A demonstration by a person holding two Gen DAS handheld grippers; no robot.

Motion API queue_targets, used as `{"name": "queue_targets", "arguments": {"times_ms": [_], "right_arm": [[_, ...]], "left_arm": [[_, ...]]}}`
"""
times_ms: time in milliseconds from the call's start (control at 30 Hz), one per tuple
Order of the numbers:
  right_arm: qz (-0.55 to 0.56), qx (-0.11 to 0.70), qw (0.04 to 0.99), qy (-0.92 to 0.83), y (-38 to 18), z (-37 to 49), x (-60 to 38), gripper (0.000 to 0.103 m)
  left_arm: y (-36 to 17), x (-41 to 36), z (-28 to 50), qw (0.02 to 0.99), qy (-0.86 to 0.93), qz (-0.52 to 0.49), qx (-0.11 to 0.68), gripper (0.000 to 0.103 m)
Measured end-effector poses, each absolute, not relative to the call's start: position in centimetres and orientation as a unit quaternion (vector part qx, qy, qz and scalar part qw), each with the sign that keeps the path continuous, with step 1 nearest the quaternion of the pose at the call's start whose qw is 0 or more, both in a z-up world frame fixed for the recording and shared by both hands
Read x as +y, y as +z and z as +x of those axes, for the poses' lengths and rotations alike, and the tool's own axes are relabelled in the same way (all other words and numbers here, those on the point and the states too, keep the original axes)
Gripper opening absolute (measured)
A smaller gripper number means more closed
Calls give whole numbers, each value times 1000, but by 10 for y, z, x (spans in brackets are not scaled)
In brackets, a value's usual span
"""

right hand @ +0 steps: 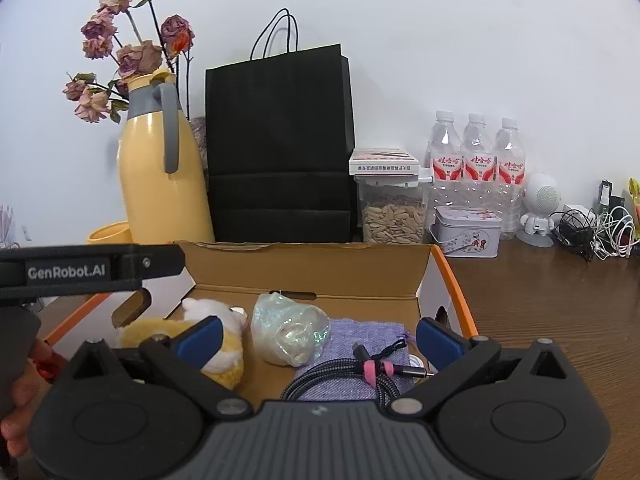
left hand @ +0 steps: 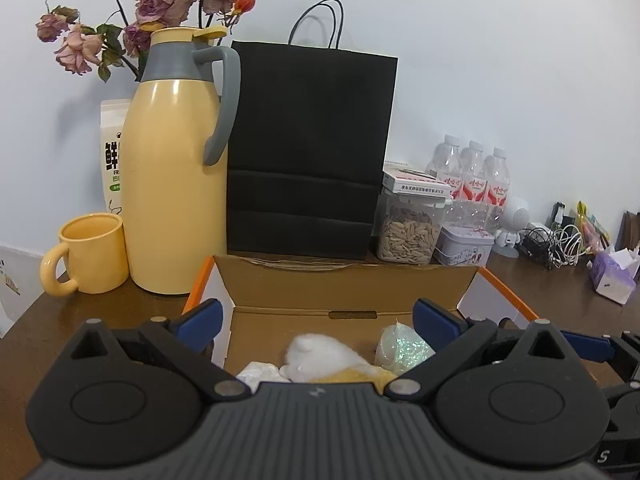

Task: Organize objects
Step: 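Carry the sheep and cable into the box and open both grippers, then move both grippers back toward the red rose and small black cable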

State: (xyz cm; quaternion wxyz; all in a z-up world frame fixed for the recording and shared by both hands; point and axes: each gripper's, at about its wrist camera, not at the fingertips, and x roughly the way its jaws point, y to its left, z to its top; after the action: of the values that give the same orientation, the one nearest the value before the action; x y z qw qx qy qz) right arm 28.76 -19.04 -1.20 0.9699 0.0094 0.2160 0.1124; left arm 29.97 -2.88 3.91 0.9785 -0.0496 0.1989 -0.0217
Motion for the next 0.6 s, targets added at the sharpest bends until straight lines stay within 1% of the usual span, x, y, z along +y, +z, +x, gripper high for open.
{"name": "queue_targets", "arguments": {"times_ms": [333, 600], "right_arm": [[0, 182, 976, 122, 9, 258, -195, 103], [-16, 173, 977, 124, 21, 225, -203, 103]], "left_arm": [[63, -23, 258, 984, -39, -58, 162, 103], [71, -11, 222, 984, -43, -48, 166, 103]]}}
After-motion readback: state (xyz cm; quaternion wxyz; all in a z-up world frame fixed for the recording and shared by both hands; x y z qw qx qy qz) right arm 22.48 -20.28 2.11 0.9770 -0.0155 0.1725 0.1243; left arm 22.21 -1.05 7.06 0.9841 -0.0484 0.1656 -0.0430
